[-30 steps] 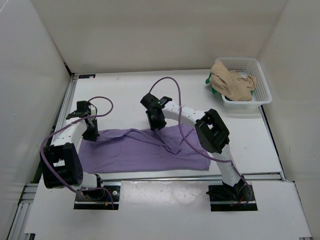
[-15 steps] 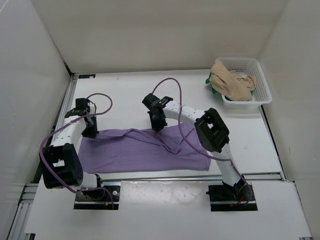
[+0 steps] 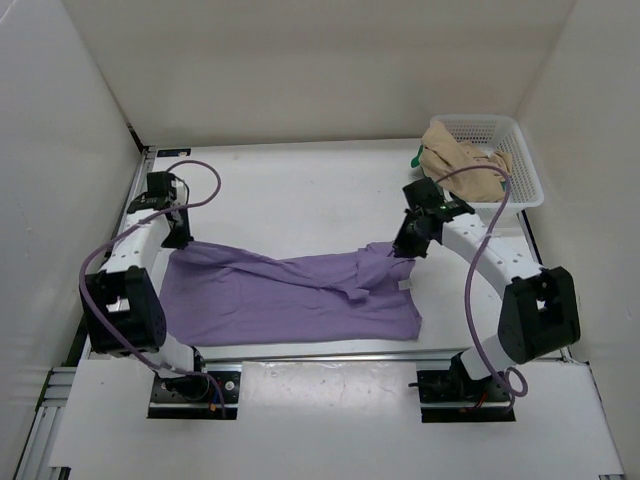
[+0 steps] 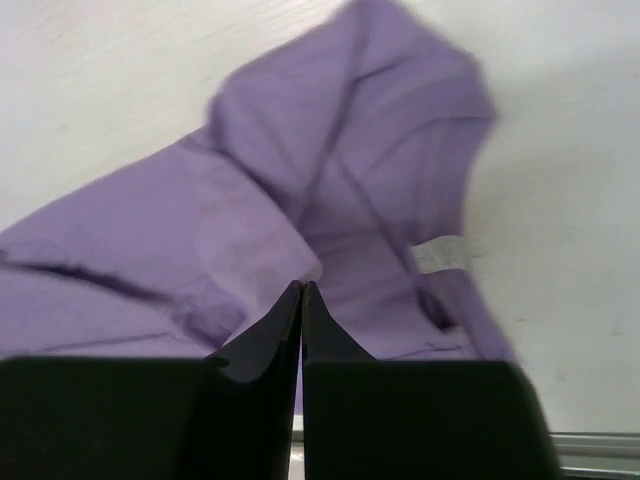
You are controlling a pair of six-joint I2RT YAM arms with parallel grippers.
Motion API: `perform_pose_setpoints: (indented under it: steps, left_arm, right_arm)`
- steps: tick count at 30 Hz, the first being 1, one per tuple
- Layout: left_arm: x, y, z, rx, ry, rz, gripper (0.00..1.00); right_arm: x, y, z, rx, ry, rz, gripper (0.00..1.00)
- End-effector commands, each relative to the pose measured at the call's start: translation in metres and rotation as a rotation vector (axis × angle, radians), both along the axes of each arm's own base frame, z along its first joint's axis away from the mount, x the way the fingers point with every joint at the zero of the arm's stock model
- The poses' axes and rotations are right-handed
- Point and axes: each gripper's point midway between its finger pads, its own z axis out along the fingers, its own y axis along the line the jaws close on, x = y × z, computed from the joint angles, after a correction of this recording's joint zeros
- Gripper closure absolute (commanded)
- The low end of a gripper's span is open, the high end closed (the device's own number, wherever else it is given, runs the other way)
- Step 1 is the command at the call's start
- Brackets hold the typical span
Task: Fold and stack the t-shirts
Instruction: Fold the other side of the tshirt into a rectangle
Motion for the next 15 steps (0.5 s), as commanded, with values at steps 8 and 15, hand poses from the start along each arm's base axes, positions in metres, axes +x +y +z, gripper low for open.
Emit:
perform_pose_setpoints:
  steps: [8, 15]
  left_arm:
    - [0.054, 0.030, -0.004, 0.081, 0.003, 0.063, 0.90]
    - [0.060, 0.038, -0.002, 0.103, 0.000, 0.084, 0.90]
  right_arm:
    - [0.095, -0.020, 0.016, 0.136, 0.016, -0.177, 1.00]
    - [0.111, -0.030, 0.039, 0.132, -0.039, -0.217, 1.00]
